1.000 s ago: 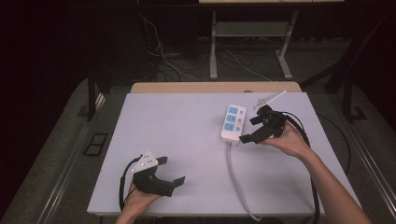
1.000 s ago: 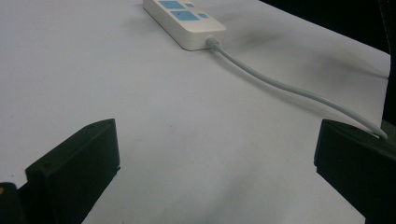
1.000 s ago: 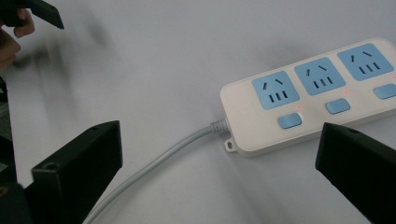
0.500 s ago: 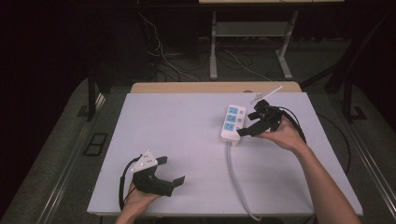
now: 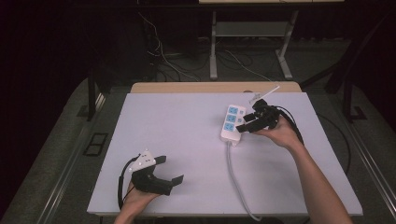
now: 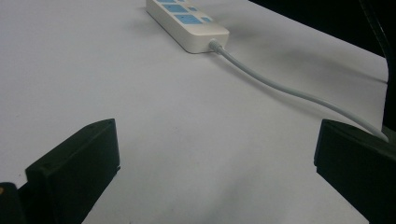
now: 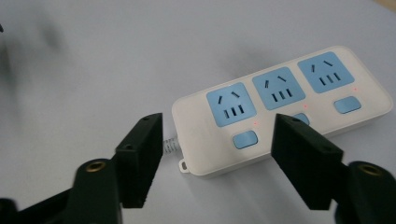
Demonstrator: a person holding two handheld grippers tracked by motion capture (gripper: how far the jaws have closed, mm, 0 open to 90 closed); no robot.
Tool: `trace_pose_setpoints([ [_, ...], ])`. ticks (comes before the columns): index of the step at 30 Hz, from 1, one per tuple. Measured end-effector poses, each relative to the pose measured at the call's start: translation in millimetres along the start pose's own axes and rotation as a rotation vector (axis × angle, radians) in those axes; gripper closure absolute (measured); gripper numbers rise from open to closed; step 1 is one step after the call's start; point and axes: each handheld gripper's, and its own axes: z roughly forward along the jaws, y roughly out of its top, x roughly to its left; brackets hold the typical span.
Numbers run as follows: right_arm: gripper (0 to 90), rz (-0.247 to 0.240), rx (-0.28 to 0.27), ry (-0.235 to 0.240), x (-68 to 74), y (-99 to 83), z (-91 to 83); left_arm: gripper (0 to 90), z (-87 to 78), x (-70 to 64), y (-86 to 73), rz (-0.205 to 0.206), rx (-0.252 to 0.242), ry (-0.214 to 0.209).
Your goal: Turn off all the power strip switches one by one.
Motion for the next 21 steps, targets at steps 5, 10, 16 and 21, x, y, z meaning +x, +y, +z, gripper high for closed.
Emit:
trace_pose_setpoints([
  [5,46.1,0.017,-0.001,-0.001,-7.5,-2.2,7.1,0.0,-0.9,0.9,-0.1,-0.001,-0.004,0.001],
  [10,55.3,0.029,-0.01,0.005,-10.9,-2.3,11.3,0.0,-0.8,2.4,-0.3,-0.003,-0.002,0.0],
  [16,80.4,0.04,0.007,0.007,-16.4,-3.6,21.7,0.0,-1.5,3.1,-0.3,-0.005,-0.004,0.0],
  [21,89.2,0.051,0.013,0.011,-21.1,-6.6,28.0,0.0,-2.0,3.6,-0.3,-0.005,-0.006,0.0],
])
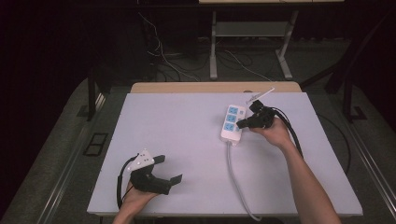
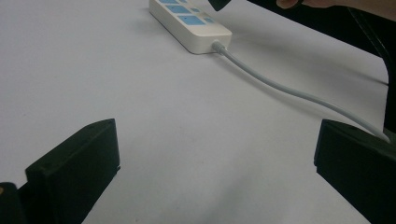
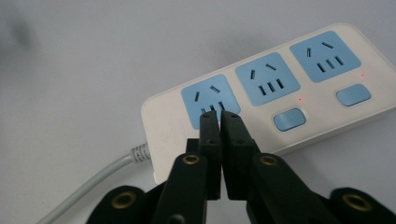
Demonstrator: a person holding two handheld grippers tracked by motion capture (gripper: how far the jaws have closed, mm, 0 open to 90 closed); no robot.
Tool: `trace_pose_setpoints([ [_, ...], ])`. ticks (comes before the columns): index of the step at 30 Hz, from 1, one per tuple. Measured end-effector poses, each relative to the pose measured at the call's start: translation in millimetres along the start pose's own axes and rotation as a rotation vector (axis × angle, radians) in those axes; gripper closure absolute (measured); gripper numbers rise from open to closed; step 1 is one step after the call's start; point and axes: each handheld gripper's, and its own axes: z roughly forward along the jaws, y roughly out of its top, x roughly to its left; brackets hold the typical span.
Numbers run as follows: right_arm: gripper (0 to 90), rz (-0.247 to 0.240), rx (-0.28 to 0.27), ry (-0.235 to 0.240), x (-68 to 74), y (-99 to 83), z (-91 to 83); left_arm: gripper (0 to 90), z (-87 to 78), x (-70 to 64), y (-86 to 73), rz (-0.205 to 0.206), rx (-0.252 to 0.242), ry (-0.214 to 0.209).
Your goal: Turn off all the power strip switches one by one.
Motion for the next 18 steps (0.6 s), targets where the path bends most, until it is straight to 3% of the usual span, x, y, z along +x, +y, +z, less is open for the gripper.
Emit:
trace_pose_setpoints([
  [7,89.7,0.027,0.0,0.008,-4.8,-3.1,10.7,0.0,-0.3,0.7,0.1,0.0,0.0,0.001],
  [18,89.7,0.023,0.002,0.013,-5.1,-3.5,16.3,0.0,-0.4,1.1,-0.1,0.001,0.003,0.001],
])
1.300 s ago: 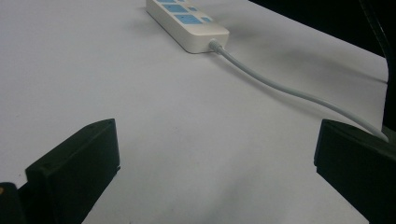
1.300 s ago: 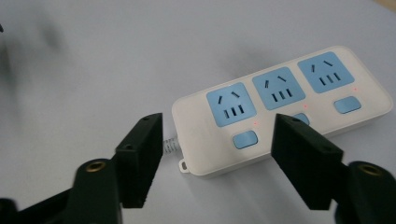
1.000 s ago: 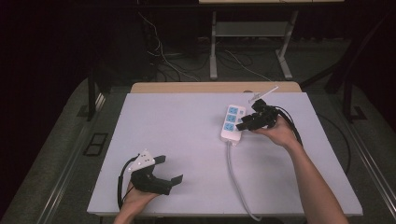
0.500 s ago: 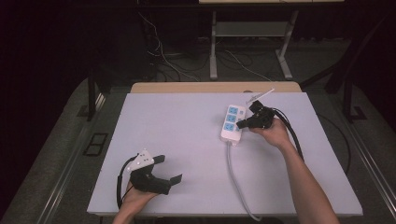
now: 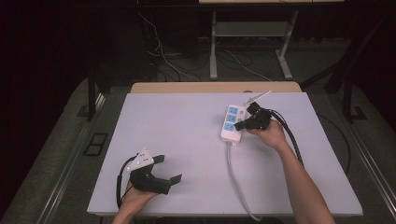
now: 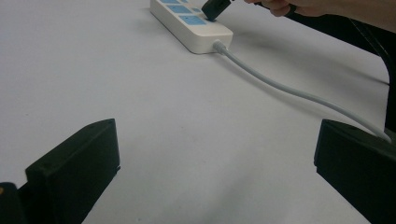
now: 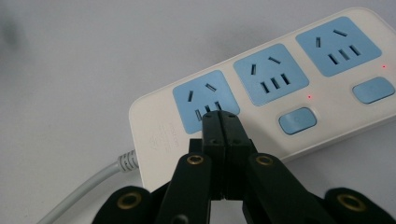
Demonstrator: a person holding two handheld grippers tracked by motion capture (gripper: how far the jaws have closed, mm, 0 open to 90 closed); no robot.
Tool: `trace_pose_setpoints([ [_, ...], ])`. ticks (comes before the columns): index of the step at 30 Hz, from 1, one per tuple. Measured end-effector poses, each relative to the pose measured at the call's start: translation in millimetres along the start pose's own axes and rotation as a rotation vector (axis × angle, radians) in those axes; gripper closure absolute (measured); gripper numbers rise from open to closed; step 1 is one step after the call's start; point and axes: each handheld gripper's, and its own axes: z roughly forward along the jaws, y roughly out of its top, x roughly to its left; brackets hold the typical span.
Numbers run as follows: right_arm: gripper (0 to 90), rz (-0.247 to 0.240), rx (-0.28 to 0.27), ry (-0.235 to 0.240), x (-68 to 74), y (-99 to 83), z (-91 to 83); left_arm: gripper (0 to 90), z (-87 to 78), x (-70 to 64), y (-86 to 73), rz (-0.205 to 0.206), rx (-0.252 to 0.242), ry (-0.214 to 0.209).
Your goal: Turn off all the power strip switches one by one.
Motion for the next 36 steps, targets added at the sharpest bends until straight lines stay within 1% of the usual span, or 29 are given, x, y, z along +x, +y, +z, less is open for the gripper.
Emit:
trace_pose_setpoints([
  [5,89.8,-0.007,-0.005,0.0,-0.1,-1.2,-0.1,0.0,0.2,-0.2,0.1,-0.001,-0.002,-0.003],
  [7,90.0,0.005,-0.017,0.022,-1.4,-3.2,0.4,0.0,-0.4,-0.1,0.4,-0.003,-0.006,-0.006],
  [10,90.0,0.005,-0.035,0.026,-1.8,-6.3,0.2,0.0,-1.3,-0.5,0.5,-0.006,-0.011,-0.006],
  [18,90.0,-0.022,-0.033,-0.002,2.3,-6.5,0.4,0.0,-1.8,-1.6,0.1,-0.007,-0.013,-0.008],
  [19,90.0,-0.018,-0.04,0.001,1.9,-7.3,0.5,0.0,-1.8,-1.8,0.1,-0.006,-0.014,-0.009],
  [20,90.0,-0.01,-0.06,0.003,0.9,-11.5,1.2,0.0,-2.1,-1.9,0.1,-0.005,-0.013,-0.009],
  [21,90.0,-0.01,-0.06,0.003,0.9,-11.5,1.2,0.0,-2.2,-2.0,0.0,-0.006,-0.014,-0.01],
  [22,90.0,-0.011,-0.08,0.009,0.7,-14.0,1.4,0.0,-2.3,-2.0,-0.2,-0.006,-0.015,-0.01],
  [25,90.0,-0.003,-0.114,0.001,2.0,-18.8,1.4,0.0,-2.1,-2.0,-0.4,-0.008,-0.012,-0.009],
  [27,90.0,0.0,-0.115,-0.002,2.6,-18.9,1.3,0.0,-1.7,-2.0,-0.3,-0.008,-0.012,-0.009],
  [31,90.0,0.003,-0.1,-0.001,3.0,-16.8,1.1,0.0,-0.7,-1.6,-0.3,-0.01,-0.01,-0.009],
  [32,90.0,0.004,-0.104,0.002,2.3,-17.3,1.1,0.0,-0.6,-1.3,-0.3,-0.011,-0.011,-0.01],
  [35,90.0,0.026,-0.121,0.018,0.1,-19.5,1.3,0.0,-0.4,-0.9,-0.2,-0.016,-0.014,-0.013],
  [36,90.0,0.027,-0.122,0.017,0.3,-19.5,1.3,0.0,-0.5,-0.9,-0.1,-0.017,-0.015,-0.014],
])
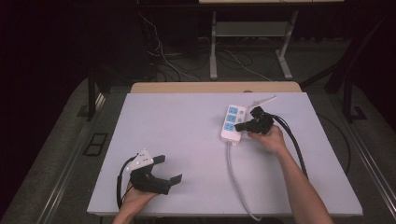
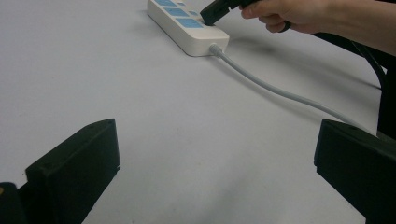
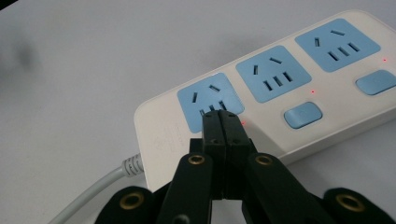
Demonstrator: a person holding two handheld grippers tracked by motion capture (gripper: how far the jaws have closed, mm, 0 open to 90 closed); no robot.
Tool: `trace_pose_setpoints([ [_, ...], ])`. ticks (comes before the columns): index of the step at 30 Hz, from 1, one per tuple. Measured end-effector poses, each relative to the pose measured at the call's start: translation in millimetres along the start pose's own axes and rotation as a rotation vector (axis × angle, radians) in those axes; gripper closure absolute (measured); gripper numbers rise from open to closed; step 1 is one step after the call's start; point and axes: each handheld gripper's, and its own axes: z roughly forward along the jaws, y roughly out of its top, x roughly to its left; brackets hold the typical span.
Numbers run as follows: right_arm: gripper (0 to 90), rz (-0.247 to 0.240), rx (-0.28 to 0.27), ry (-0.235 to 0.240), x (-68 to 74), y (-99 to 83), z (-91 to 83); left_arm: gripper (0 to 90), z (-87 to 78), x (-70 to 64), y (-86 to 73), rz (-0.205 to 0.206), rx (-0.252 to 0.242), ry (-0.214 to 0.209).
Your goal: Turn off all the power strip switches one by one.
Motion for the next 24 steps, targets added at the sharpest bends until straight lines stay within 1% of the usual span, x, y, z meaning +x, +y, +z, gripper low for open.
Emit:
trace_pose_setpoints([
  [2,90.0,-0.004,0.01,-0.006,1.2,1.6,0.0,0.0,-0.1,0.0,-0.1,0.001,0.0,-0.001],
  [3,90.0,0.0,0.007,0.016,1.5,4.1,-1.2,0.0,0.0,0.0,-0.1,0.001,0.0,-0.001],
  [4,90.0,0.0,0.007,0.016,1.5,4.1,-1.2,0.0,0.0,0.0,0.0,0.0,0.0,-0.001],
  [5,90.0,-0.005,0.018,0.002,2.4,5.7,-1.7,0.0,0.1,0.0,0.0,-0.001,0.0,-0.001],
  [6,90.0,-0.012,0.025,-0.002,2.8,6.5,-2.0,0.0,0.2,0.0,0.1,-0.001,0.0,-0.001],
  [10,90.0,-0.008,0.039,-0.006,1.8,7.3,-4.2,0.0,1.1,0.5,-0.1,-0.002,0.008,-0.004],
  [14,90.0,-0.001,0.03,-0.003,-0.2,8.0,-7.9,0.0,1.9,0.9,0.0,-0.003,0.008,-0.005],
  [18,90.0,0.0,0.032,-0.003,-1.4,11.9,-12.6,0.0,2.1,1.2,0.0,-0.003,0.009,-0.006],
  [20,90.0,-0.002,0.024,-0.001,-2.3,14.9,-15.7,0.0,2.2,1.5,-0.1,-0.004,0.011,-0.005],
  [24,90.0,-0.011,0.026,-0.012,-2.1,24.3,-22.1,0.0,1.3,1.8,0.1,-0.005,0.007,-0.003],
])
